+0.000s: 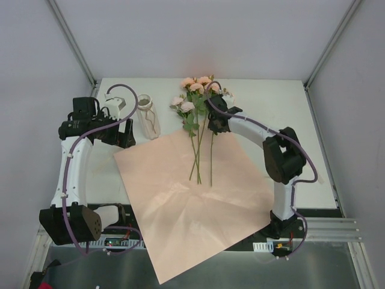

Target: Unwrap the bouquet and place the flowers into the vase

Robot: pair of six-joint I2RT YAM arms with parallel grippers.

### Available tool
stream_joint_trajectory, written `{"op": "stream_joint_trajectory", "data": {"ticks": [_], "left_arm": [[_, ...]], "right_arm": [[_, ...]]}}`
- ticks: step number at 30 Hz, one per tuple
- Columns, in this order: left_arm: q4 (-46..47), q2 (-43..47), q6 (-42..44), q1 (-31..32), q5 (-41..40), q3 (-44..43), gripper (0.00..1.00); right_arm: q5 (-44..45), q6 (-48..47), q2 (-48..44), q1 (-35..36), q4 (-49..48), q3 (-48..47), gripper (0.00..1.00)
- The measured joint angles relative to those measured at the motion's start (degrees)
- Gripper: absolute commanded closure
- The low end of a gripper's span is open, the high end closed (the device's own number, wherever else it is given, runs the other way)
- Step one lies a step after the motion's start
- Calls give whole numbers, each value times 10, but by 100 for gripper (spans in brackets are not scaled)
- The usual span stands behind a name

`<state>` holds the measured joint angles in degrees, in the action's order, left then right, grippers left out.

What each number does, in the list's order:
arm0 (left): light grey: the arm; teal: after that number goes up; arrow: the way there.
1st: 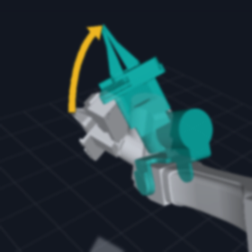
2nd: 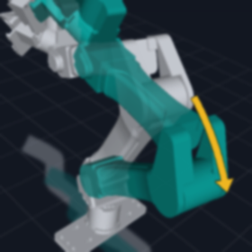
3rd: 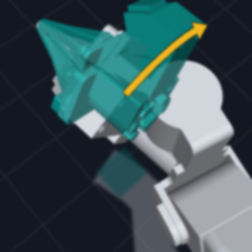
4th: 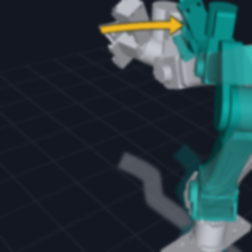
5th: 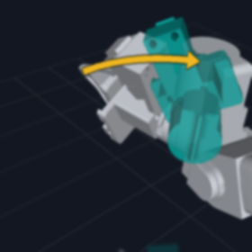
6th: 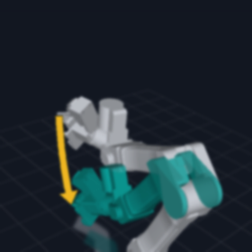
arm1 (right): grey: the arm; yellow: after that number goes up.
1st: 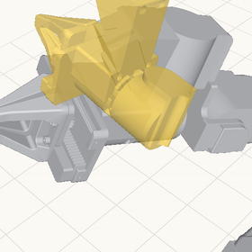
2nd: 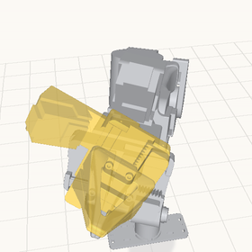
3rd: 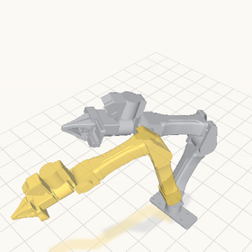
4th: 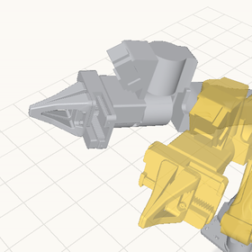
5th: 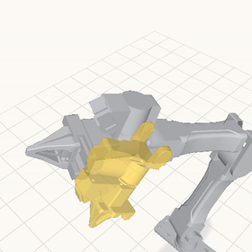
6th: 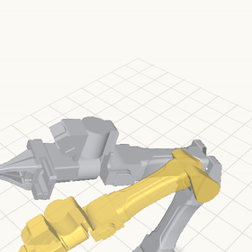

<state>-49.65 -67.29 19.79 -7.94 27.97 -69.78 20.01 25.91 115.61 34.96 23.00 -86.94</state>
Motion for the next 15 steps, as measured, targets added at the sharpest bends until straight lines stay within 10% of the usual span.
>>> {"op": "stream_joint_trajectory", "data": {"ticks": [15], "left_arm": [[57,-27,-70,-64,-45,25,1]], "right_arm": [[-14,-128,-214,57,-167,-65,99]]}}
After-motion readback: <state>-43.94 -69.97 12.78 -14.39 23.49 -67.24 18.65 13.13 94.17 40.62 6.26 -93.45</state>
